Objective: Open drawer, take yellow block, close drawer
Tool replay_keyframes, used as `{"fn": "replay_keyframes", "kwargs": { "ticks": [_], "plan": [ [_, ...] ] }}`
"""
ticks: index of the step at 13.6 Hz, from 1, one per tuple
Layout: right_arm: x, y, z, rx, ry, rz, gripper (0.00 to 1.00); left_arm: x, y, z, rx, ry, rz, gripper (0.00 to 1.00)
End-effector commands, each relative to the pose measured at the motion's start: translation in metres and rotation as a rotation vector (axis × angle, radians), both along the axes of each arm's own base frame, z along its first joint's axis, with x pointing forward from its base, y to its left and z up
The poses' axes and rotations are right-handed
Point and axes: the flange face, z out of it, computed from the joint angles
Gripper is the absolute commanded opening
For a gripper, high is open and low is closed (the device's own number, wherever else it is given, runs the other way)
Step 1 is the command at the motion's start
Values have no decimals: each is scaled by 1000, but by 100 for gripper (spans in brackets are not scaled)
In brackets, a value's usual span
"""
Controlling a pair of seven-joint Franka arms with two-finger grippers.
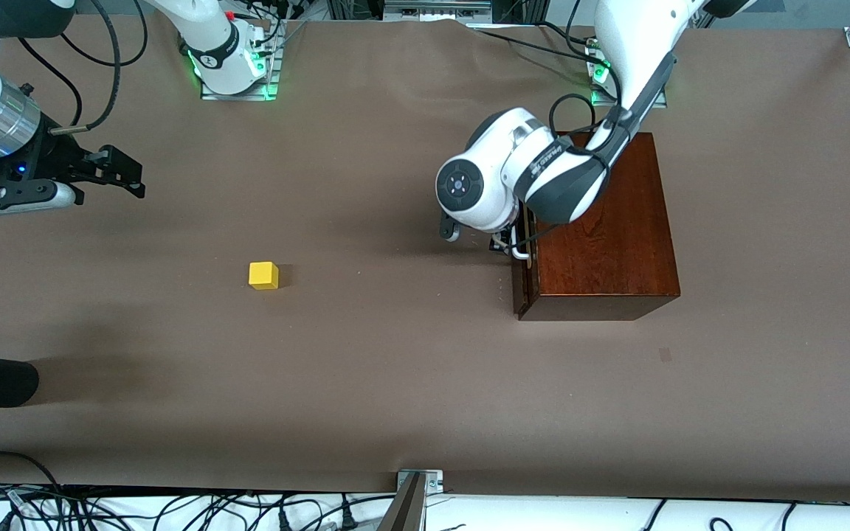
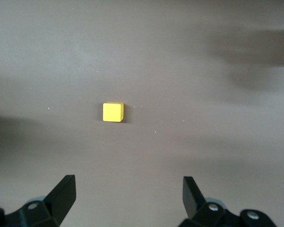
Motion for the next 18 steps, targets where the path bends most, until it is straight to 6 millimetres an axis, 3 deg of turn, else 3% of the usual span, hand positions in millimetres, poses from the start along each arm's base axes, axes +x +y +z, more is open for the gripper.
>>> {"fn": "replay_keyframes", "kwargs": {
  "ticks": [1, 3, 6, 7, 8, 10, 12, 15, 17, 18],
  "plan": [
    [5, -8, 6, -18, 3, -4, 100, -13, 29, 111, 15, -163, 106, 100],
    [9, -9, 5, -18, -11, -5, 100, -6, 48, 166, -33, -264, 279, 100],
    [15, -8, 7, -14, -46, -6, 100, 17, 90, 219, -19, -329, 451, 100],
    [15, -8, 6, -14, -48, -6, 100, 31, 120, 246, -24, -390, 586, 100],
    [15, -8, 6, -14, -48, -7, 100, 39, 147, 258, -15, -422, 697, 100],
    [15, -8, 6, -14, -49, -7, 100, 46, 190, 268, -35, -410, 884, 100],
    [15, -8, 6, -14, -49, -7, 100, 43, 218, 263, -37, -379, 1055, 100],
    [16, -8, 7, -15, -51, -7, 100, 29, 282, 272, -114, -474, 1339, 100],
    [16, -8, 7, -14, -51, -7, 100, 19, 325, 266, -236, -507, 1578, 100],
    [16, -8, 7, -14, -51, -7, 100, 14, 343, 274, -256, -534, 1626, 100]
  ]
}}
